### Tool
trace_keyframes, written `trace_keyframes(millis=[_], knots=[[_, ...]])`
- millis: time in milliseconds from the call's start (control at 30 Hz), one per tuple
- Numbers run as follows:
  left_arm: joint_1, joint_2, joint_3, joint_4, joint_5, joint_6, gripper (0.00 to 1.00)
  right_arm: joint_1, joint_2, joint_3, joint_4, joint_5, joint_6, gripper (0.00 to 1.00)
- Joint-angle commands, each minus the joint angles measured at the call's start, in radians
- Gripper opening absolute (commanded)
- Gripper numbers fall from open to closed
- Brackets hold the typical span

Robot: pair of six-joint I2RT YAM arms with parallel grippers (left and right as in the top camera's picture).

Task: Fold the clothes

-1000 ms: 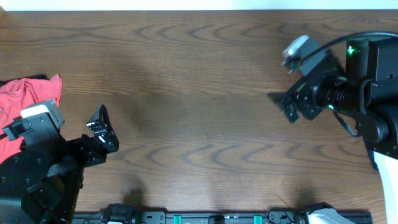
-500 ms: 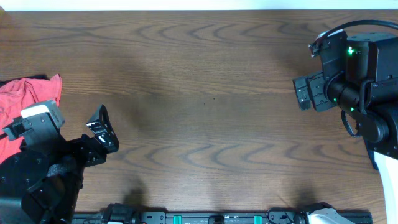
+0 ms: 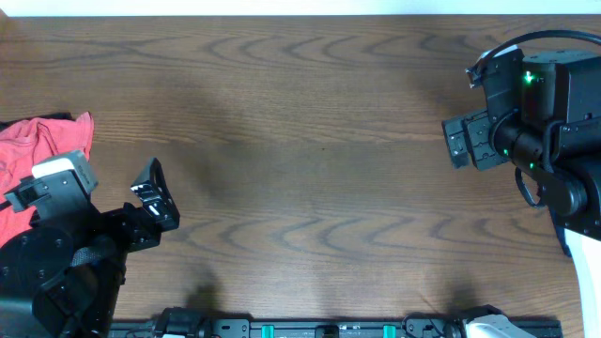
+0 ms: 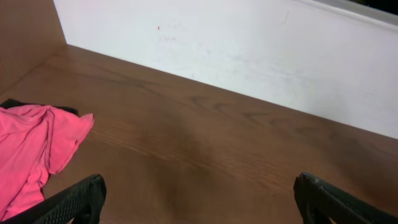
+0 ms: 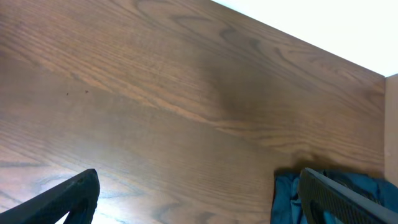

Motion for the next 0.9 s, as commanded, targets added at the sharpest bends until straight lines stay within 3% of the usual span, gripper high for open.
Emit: trace_keyframes(millis=[0, 267, 467, 633, 867], knots=[[-0.001, 0.000, 0.003, -0.018, 0.006, 0.019, 0.98, -0.009, -0.013, 0.001, -0.003, -0.002, 0.018, 0.99], [0.003, -0.001, 0.000, -0.095, -0.031, 0.023, 0.98, -0.009, -0.013, 0.001, -0.003, -0.002, 0.018, 0.99], [0.142, -0.076, -0.045, -0.022, -0.040, 0.023, 0.98, -0.009, -0.013, 0.001, -0.003, -0.002, 0.018, 0.99], [0.214, -0.236, -0.203, 0.126, -0.039, 0.022, 0.98, -0.009, -0.013, 0.001, -0.003, -0.002, 0.018, 0.99], [0.215, -0.510, -0.629, 0.467, -0.006, 0.011, 0.98, -0.009, -0.013, 0.001, -0.003, -0.002, 0.018, 0.99]])
